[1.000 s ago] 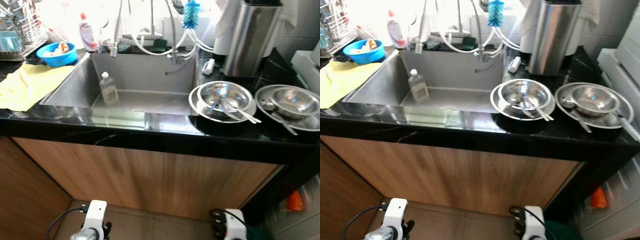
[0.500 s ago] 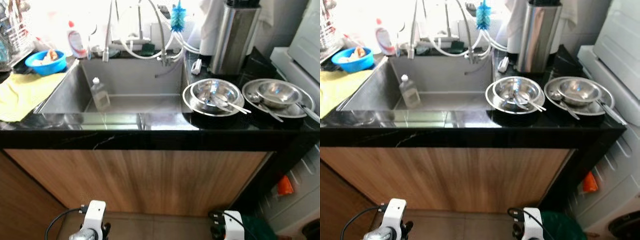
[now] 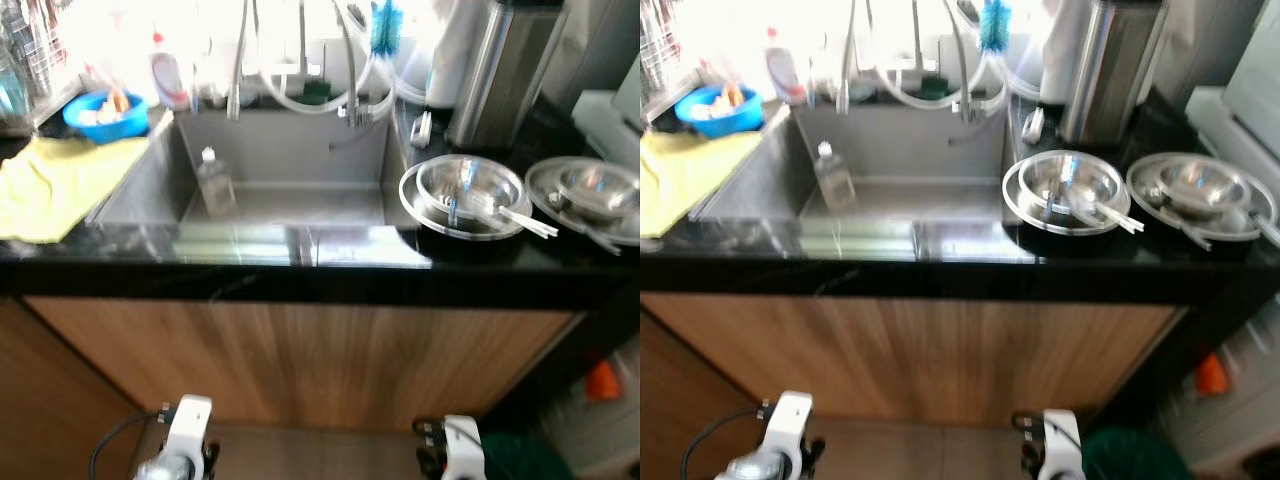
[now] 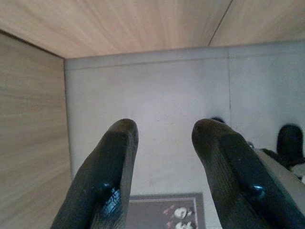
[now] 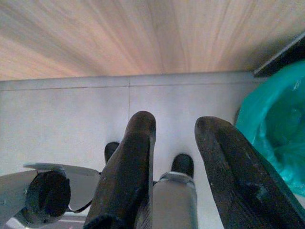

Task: Kitchen organization

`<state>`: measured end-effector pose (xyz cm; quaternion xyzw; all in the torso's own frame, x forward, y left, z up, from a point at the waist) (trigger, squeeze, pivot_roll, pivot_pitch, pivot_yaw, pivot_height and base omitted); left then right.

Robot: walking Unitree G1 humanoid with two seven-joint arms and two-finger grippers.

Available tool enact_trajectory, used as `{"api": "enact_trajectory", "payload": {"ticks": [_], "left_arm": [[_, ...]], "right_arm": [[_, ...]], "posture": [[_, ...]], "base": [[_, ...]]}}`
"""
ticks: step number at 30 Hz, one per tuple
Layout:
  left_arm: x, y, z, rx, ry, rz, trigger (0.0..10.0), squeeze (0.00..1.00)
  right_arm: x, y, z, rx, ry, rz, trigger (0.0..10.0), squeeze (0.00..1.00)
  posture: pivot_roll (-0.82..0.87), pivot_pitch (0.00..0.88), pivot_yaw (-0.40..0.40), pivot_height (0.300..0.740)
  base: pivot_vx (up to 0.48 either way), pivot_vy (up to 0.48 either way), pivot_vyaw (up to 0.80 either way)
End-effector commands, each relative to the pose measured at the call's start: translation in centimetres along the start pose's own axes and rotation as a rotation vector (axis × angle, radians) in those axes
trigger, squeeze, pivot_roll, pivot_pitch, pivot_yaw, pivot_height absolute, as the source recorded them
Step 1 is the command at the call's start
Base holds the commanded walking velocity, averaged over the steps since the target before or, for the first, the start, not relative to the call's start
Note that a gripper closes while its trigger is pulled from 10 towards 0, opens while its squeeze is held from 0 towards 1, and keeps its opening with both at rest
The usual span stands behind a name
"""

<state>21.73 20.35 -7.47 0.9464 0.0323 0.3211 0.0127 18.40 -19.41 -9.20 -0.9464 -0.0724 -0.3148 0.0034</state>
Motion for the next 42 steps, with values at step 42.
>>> {"api": "enact_trajectory", "payload": {"ticks": [42], "left_arm": [[-0.01,0.00,0.00,0.005,0.002,0.009,10.0,0.00]], "right_arm": [[-0.38,0.01,-0.09,0.001,-0.009,0.005,10.0,0.00]], "posture": [[-0.10,0.000,0.059,0.740]], "base": [[0.000,0.121,0.00]]}}
Point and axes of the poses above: a point about 5 cm out from each wrist's last joint towards the gripper, its own z axis pointing out of the wrist towards the gripper, its own x axis along the axis of the wrist's last joint, y = z × x, the point moved 1 cm from there along z, pointing out of the wrist towards the gripper, and after that the axes turned 12 degrees about -z, right-handed, at the moved point
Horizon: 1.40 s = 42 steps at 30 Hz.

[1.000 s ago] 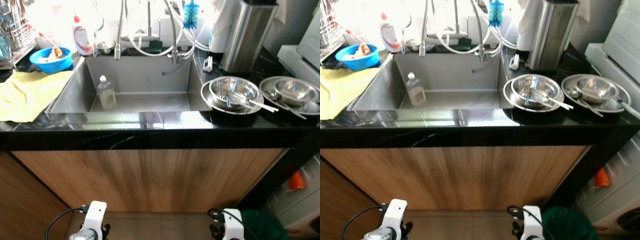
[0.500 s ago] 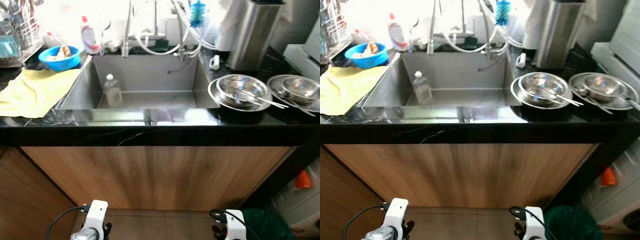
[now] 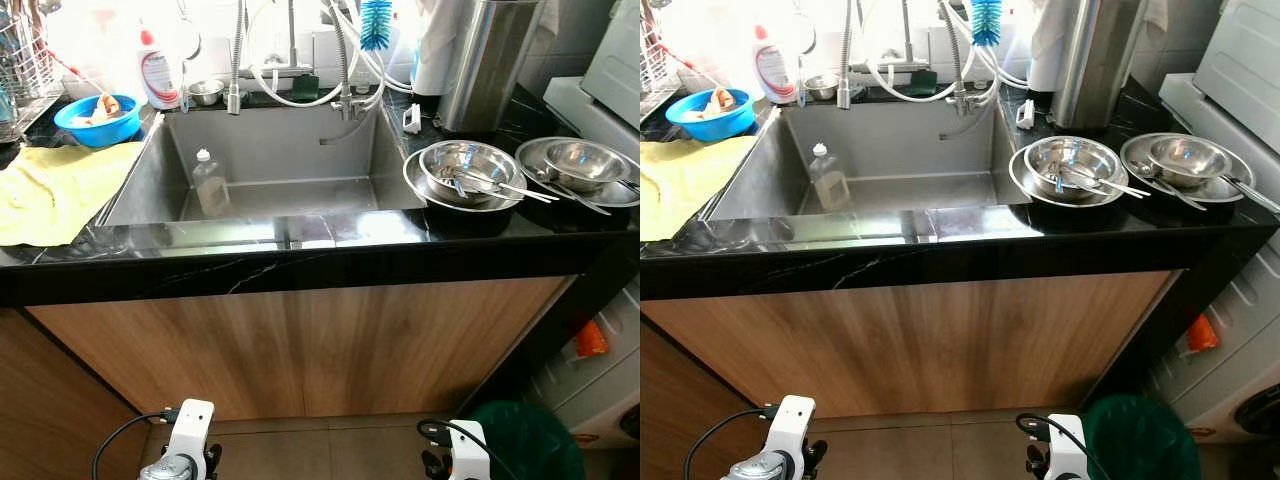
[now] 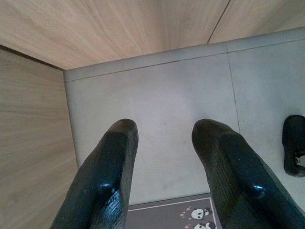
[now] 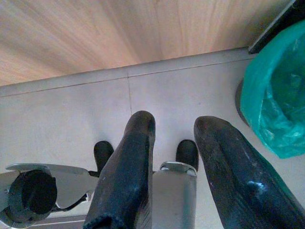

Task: Kitchen organization

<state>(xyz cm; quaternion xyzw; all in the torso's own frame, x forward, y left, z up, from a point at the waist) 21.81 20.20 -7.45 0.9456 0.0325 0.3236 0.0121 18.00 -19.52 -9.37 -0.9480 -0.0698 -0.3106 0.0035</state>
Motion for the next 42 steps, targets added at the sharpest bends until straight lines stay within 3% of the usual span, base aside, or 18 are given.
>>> {"api": "enact_trajectory", "payload": {"ticks": [1,10,30,42], "left_arm": [[-0.10,-0.19,-0.03,0.009,-0.008,0.007,10.0,0.00],[-0.07,-0.17,-0.03,0.003,-0.005,0.021,10.0,0.00],[0.44,-0.12,-0.01,-0.005,0.023,0.038,10.0,0.00],[0.50,-0.10,0.00,-0.002,0.026,0.042,10.0,0.00]], "right_arm": [[0.07,-0.05,0.03,0.002,0.001,0.000,10.0,0.00],[0.11,-0.10,0.04,0.001,0.004,0.006,10.0,0.00],[0.18,-0.21,0.07,0.004,0.007,0.011,10.0,0.00],[0.26,-0.19,0.06,0.003,0.015,0.000,10.0,0.00]], "posture": [[-0.10,0.000,0.059,0.740],[-0.10,0.000,0.062,0.740],[-0.09,0.000,0.067,0.740],[-0.09,0.000,0.065,0.740]], "base": [[0.000,0.480,0.00],[0.000,0.440,0.00],[0.000,0.000,0.00],[0.252,0.000,0.00]]}}
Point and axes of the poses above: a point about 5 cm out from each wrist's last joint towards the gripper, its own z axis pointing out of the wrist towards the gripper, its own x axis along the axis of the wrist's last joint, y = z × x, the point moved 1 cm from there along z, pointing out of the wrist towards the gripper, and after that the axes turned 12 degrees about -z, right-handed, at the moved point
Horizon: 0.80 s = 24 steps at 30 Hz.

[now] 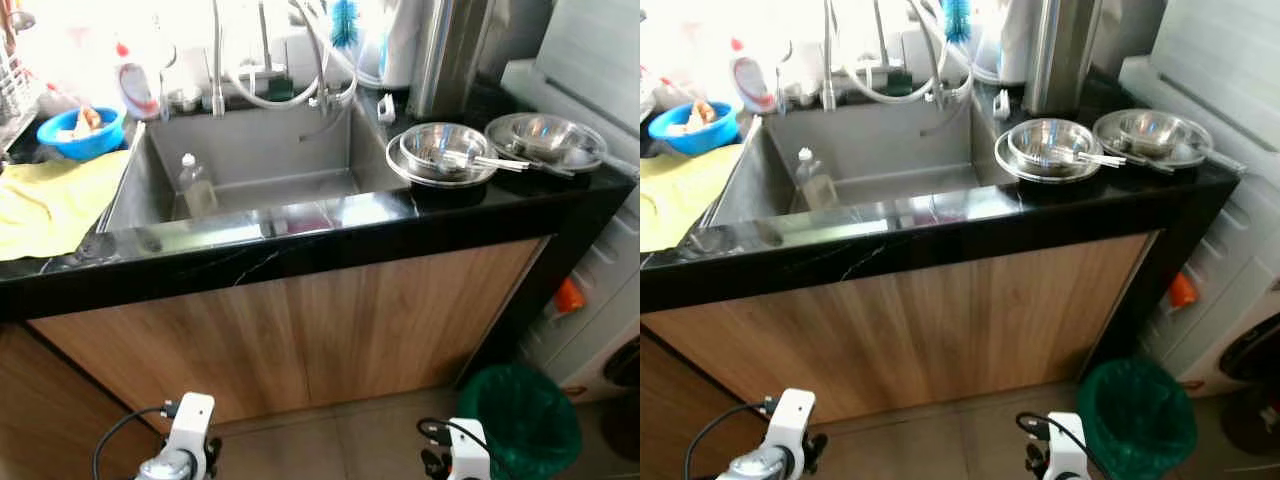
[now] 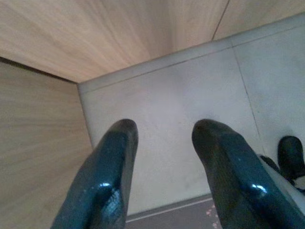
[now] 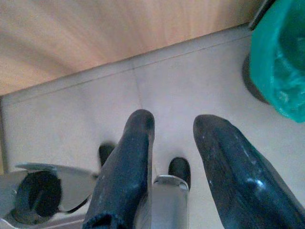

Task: Kitchen organization

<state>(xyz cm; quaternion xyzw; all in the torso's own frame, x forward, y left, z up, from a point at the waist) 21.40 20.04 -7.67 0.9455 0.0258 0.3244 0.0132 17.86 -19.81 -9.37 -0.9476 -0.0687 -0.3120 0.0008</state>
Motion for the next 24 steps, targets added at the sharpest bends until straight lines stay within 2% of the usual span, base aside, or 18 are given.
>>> {"api": "enact_trajectory", "payload": {"ticks": [1,4,8,17,24], "left_arm": [[0.96,-0.23,0.07,0.005,0.025,0.030,10.0,0.00],[0.89,-0.21,0.07,0.006,0.023,0.031,10.0,0.00],[0.84,-0.19,0.07,0.006,0.020,0.032,10.0,0.00],[0.78,-0.06,0.09,0.003,0.019,0.032,10.0,0.00],[0.67,-0.03,0.08,0.005,0.016,0.033,10.0,0.00]], "right_arm": [[0.49,-0.40,0.16,0.005,0.017,-0.017,10.0,0.00],[0.59,-0.33,0.16,0.003,0.020,-0.048,10.0,0.00],[0.41,-0.35,0.14,-0.005,0.015,0.002,10.0,0.00],[0.41,-0.31,0.14,-0.010,0.017,0.008,10.0,0.00],[0.53,-0.25,0.14,-0.011,0.022,-0.027,10.0,0.00]], "posture": [[-0.09,0.000,0.065,0.740],[-0.09,0.000,0.065,0.740],[-0.09,0.000,0.065,0.740],[-0.10,0.000,0.064,0.740],[-0.10,0.000,0.063,0.740]], "base": [[0.255,0.000,0.00],[0.259,0.000,0.53],[0.258,0.000,0.74],[0.260,0.000,0.00],[0.000,0.000,0.00]]}}
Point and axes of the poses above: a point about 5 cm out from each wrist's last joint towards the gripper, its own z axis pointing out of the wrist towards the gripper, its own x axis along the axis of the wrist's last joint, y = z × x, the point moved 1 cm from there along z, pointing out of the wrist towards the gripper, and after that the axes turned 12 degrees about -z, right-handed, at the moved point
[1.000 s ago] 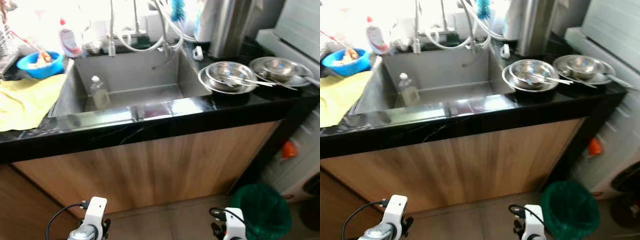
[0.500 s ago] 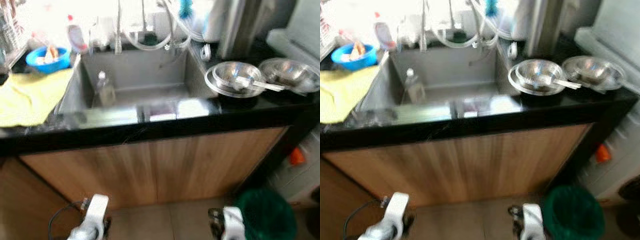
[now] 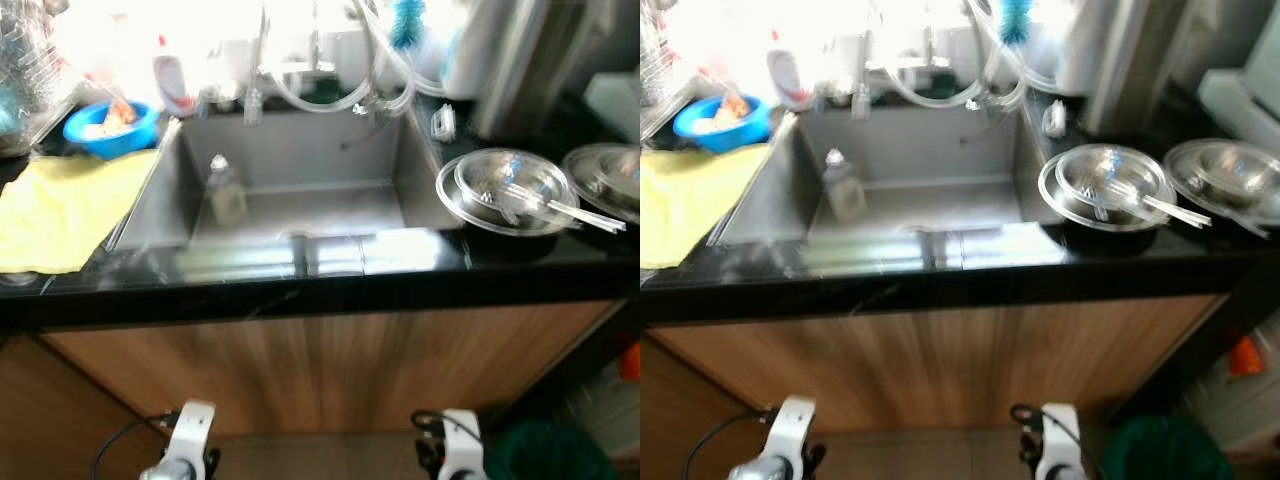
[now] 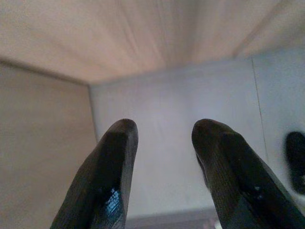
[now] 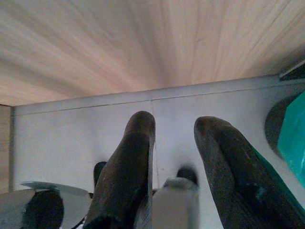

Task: Kitchen organization

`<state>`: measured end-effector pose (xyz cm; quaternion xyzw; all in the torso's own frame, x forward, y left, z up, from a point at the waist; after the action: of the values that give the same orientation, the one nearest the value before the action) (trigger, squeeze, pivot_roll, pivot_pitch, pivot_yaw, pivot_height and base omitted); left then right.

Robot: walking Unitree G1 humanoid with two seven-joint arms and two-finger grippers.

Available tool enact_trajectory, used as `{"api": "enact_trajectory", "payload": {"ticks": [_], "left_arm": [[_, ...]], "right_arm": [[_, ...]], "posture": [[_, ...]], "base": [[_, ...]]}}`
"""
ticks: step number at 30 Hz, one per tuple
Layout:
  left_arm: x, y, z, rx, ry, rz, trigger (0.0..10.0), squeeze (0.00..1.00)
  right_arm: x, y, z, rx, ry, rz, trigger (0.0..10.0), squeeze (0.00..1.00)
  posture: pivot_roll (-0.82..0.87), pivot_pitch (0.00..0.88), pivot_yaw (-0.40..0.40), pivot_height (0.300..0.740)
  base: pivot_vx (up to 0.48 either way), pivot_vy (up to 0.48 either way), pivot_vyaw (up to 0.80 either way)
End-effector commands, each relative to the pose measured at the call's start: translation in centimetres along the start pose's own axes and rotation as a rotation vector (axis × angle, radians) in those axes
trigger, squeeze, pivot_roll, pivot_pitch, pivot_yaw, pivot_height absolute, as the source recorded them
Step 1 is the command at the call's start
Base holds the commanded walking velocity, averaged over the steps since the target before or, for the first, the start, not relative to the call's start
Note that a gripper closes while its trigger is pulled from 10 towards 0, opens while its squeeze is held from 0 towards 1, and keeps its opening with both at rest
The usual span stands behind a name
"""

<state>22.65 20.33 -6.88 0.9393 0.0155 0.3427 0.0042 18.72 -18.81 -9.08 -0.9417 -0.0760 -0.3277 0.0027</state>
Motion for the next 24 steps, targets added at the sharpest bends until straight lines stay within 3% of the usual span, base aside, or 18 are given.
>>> {"api": "enact_trajectory", "payload": {"ticks": [1,7,14,23,24], "left_arm": [[-0.8,0.2,-0.1,-0.005,-0.023,0.006,10.0,0.00],[-0.9,0.1,-0.1,-0.006,-0.030,0.011,10.0,0.00],[-0.9,0.6,0.0,-0.012,-0.025,-0.001,10.0,0.00],[-1.7,-0.1,-0.3,0.003,-0.042,0.004,10.0,0.00],[-1.8,-0.2,-0.3,0.003,-0.046,0.011,10.0,0.00]], "right_arm": [[-0.4,0.6,-0.2,-0.018,-0.013,-0.024,10.0,0.00],[-0.5,0.5,-0.2,-0.031,-0.013,-0.002,10.0,0.00],[-0.1,1.3,-0.3,-0.086,-0.002,-0.128,10.0,0.00],[-0.3,1.8,-0.4,-0.154,0.001,-0.102,10.0,0.00],[-0.4,1.7,-0.4,-0.145,0.007,-0.061,10.0,0.00]], "posture": [[-0.10,0.000,0.063,0.740],[-0.13,0.000,0.063,0.740],[-0.16,0.000,0.049,0.740],[-0.17,0.000,0.051,0.740],[-0.17,0.000,0.053,0.740]], "base": [[0.000,0.000,0.80],[0.000,0.000,0.27],[0.000,0.000,0.00],[0.000,0.000,0.00],[0.000,0.000,0.00]]}}
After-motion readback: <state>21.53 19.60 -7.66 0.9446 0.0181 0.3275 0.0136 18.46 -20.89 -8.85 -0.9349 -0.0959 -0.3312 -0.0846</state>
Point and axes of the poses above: a point about 5 cm out from each wrist's last joint towards the gripper, its own z axis pointing out of the wrist towards the gripper, its own x axis along the axis of the wrist's last joint, y = z × x, the point moved 1 cm from there along z, pointing out of the wrist towards the gripper, and after that the axes turned 12 degrees about -z, right-handed, at the moved point
